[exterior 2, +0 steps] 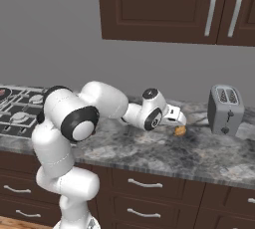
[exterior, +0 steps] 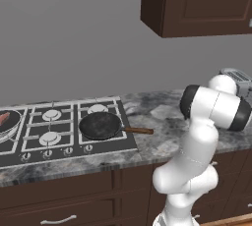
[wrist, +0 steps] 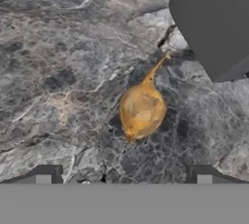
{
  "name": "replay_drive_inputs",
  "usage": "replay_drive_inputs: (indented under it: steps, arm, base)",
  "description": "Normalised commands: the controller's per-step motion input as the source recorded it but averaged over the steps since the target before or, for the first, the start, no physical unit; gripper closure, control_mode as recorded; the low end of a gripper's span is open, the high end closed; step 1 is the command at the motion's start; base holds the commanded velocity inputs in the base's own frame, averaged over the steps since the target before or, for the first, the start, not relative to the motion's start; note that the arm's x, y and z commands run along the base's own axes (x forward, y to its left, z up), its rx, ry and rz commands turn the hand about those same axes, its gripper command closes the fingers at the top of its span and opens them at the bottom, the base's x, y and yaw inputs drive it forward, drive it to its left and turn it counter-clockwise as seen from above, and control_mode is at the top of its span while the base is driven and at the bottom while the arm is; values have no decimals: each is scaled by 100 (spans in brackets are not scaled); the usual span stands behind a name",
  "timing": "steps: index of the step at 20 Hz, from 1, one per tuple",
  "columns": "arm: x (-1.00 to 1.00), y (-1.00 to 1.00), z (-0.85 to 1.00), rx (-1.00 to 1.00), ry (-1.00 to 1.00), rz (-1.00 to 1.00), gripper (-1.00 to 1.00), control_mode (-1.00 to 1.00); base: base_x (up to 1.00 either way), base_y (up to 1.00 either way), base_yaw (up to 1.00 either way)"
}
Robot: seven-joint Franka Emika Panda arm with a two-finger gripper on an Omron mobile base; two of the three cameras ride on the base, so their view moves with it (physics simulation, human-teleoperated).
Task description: Place both pans onto different burners. Then place the onion and the steak on different pans.
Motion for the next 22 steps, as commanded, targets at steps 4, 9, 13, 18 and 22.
replay_drive_inputs:
  steps: [4, 9, 13, 18, 22]
  arm:
    - [21, -48, -4, 1, 0, -2, -100, -100]
    - [16, -36, -27, 5, 0, 0, -100, -100]
    - [19, -31, -27, 4, 0, 0, -100, -100]
    - [34, -25, -11, 2, 0, -1, -100, -100]
    - [39, -9, -9, 1, 0, 0, -100, -100]
  base:
    - [0, 0, 0]
    - [0, 0, 0]
    - [0, 0, 0]
    - [0, 0, 0]
    - [0, 0, 0]
